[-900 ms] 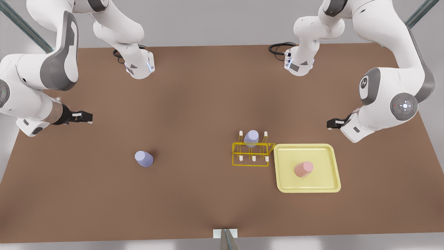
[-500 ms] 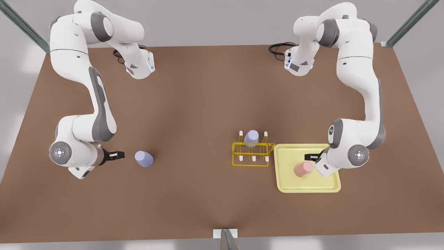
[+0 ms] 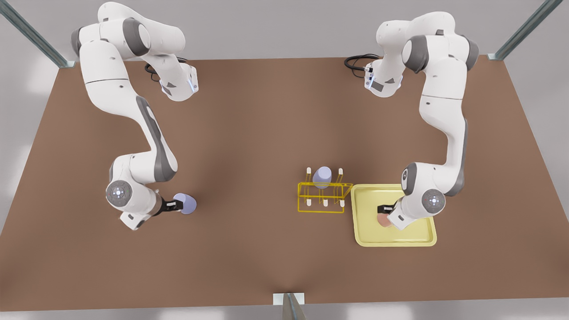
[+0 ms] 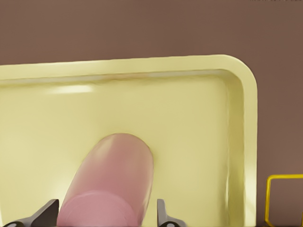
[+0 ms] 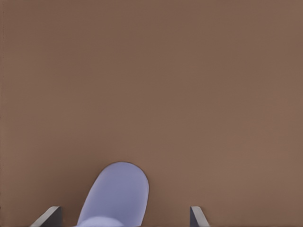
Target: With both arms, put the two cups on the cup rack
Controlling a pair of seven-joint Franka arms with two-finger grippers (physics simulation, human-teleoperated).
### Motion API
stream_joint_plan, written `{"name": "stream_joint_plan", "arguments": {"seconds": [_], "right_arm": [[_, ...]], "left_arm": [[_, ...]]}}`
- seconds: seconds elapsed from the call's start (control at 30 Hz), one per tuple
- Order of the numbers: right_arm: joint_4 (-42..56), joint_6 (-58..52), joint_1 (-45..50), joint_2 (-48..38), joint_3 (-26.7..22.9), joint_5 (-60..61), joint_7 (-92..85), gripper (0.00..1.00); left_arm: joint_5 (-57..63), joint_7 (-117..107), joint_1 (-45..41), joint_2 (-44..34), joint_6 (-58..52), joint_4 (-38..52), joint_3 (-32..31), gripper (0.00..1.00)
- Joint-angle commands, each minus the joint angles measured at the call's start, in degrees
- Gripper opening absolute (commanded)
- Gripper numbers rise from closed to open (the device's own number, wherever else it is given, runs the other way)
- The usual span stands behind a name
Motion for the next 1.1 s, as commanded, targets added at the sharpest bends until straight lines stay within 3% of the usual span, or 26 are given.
{"name": "stream_joint_plan", "arguments": {"seconds": [0.0,0.23,0.27,0.87,1.07], "right_arm": [[-1.3,5.8,0.2,-0.3,0.2,0.7,6.5,1.0],[-5.7,7.7,1.1,-0.2,0.7,1.4,7.4,1.0],[-5.9,8.1,1.0,-0.2,0.7,1.3,7.4,1.0],[-17.6,23.7,1.0,-1.6,0.1,0.6,9.7,1.0],[-20.2,26.5,0.8,-1.6,0.1,0.6,9.3,1.0]], "left_arm": [[0.1,-1.4,0.0,0.3,3.8,0.0,0.0,1.0],[0.0,-1.4,-0.3,1.6,6.3,0.0,0.0,1.0],[0.0,-1.4,-0.3,1.8,6.3,0.0,0.0,0.86],[0.0,-1.3,-0.3,1.5,5.6,0.2,0.0,0.84],[-1.1,-2.7,-0.2,0.8,-6.5,5.6,-0.5,0.84]]}}
